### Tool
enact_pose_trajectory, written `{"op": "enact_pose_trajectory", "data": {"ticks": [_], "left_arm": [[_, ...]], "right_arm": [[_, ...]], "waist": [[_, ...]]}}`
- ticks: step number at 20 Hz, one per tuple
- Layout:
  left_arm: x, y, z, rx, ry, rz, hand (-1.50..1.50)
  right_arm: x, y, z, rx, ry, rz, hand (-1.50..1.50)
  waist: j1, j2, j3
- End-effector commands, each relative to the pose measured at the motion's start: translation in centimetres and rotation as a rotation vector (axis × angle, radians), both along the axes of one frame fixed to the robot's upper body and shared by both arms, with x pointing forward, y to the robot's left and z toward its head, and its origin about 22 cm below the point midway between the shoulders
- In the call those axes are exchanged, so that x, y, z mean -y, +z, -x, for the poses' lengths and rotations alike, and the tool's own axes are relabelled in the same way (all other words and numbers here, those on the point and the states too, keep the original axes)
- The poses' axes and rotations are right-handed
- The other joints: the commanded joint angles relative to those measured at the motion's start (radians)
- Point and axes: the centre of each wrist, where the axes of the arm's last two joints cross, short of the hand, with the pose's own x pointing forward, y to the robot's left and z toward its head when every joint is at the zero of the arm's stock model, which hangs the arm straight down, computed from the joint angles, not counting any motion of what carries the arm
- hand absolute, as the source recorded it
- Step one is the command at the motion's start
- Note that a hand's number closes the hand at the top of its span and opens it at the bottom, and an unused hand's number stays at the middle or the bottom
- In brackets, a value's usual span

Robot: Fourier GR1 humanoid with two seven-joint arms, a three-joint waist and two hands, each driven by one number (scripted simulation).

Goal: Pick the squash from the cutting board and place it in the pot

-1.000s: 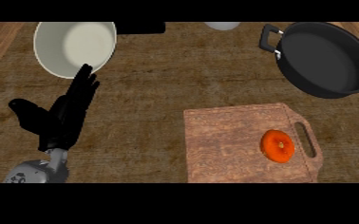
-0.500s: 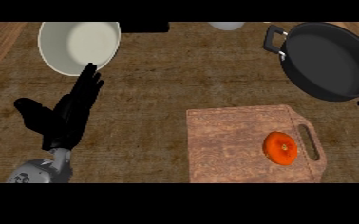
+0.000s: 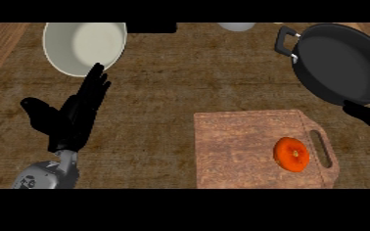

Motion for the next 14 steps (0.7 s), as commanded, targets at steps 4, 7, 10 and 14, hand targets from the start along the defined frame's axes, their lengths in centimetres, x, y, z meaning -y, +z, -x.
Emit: {"op": "enact_pose_trajectory", "data": {"ticks": [4, 7, 10, 14], "left_arm": [[0.4, -0.6, 0.5, -0.014, 0.002, 0.012, 0.00], [-0.8, -1.1, 1.8, -0.008, 0.007, -0.006, 0.00], [-0.7, 1.6, -0.6, -0.009, 0.000, 0.000, 0.00], [-2.6, -1.3, 0.8, 0.009, 0.007, 0.001, 0.00]], "right_arm": [[-2.6, -3.3, -1.0, -0.081, -0.019, 0.139, -1.50], [-1.9, -4.4, 1.0, -0.083, -0.050, 0.144, -1.50], [-2.4, -4.9, 1.0, -0.088, -0.056, 0.135, -1.50], [-3.1, -6.0, -0.2, -0.053, -0.065, 0.101, -1.50]], "waist": [[0.004, 0.001, 0.001], [-0.007, -0.003, 0.001], [-0.009, -0.002, 0.001], [-0.003, -0.001, 0.001]]}}
